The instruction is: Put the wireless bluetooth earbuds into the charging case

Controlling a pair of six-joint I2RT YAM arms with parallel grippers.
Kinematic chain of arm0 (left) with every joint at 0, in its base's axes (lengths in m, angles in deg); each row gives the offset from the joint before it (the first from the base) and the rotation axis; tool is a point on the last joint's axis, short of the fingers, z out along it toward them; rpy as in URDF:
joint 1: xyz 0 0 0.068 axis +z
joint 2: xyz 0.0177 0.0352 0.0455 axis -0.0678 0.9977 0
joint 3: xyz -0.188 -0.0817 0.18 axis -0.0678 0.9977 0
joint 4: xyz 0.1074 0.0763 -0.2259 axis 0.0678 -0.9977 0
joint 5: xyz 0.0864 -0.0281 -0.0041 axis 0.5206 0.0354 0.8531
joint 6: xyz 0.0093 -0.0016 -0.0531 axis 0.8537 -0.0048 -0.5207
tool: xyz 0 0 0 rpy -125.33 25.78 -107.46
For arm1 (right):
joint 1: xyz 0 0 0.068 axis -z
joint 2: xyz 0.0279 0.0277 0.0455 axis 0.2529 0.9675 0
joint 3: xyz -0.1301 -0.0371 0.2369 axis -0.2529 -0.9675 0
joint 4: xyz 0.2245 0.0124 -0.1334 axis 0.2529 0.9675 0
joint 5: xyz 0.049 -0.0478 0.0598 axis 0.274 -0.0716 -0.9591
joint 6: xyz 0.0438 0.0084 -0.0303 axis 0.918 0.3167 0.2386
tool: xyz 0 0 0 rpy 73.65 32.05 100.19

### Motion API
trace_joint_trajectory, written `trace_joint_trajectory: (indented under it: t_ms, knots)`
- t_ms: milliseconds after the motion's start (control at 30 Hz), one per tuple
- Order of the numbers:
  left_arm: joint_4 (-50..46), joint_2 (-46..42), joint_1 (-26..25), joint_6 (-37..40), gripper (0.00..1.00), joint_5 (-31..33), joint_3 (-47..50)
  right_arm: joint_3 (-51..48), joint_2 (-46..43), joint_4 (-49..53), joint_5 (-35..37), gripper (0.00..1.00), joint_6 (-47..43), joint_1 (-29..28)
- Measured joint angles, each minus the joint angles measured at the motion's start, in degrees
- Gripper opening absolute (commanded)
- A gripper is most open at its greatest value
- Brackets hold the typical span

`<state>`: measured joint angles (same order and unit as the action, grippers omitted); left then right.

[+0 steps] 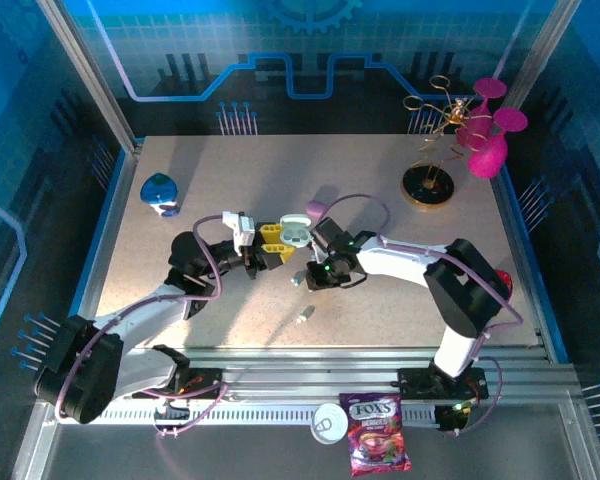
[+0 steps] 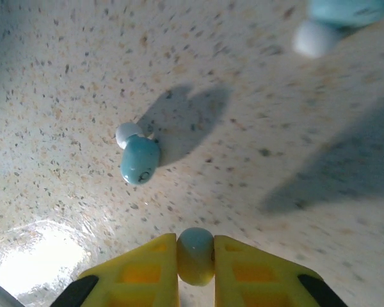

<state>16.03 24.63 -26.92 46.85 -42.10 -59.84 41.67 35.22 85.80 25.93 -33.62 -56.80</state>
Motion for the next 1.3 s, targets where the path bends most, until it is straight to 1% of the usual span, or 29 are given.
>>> trace_joint_trajectory:
  t_ms: [100, 233, 567, 700, 767, 833, 1100, 1300]
  knots:
    - [0.00, -0.20, 0.00, 0.02, 0.20, 0.00, 0.17, -0.22, -3.06, 2.49, 3.45, 0.15, -1.33, 1.51]
    - [0.00, -0.20, 0.00, 0.17, 0.20, 0.00, 0.17, -0.22, -3.87, 6.84, 9.29, 0.15, -3.32, 2.60]
    - [0.00, -0.20, 0.00, 0.35, 0.20, 0.02, 0.17, -0.22, -3.76, 17.59, 20.06, 0.15, -4.94, 2.12]
    - [-0.02, -0.24, 0.00, 0.37, 0.20, 0.22, 0.17, 0.70, -1.86, 21.68, 24.50, 0.15, -4.59, 0.92]
    - [-0.07, -0.42, 0.09, 0.37, 0.20, 0.63, 0.17, 2.45, -0.37, 24.76, 27.04, 0.11, -3.54, 0.26]
    - [-0.13, -0.76, 0.24, 0.37, 0.20, 1.01, 0.17, 4.59, 0.50, 27.41, 29.29, 0.09, -2.23, 0.04]
    - [-0.15, -1.79, 0.48, 0.37, 0.20, 1.97, 0.17, 12.26, 0.92, 37.70, 38.07, 0.06, 5.25, -0.46]
    - [-0.17, -1.99, 0.55, 0.37, 0.20, 2.14, 0.17, 16.72, 1.66, 43.95, 42.62, 0.07, 10.16, -0.59]
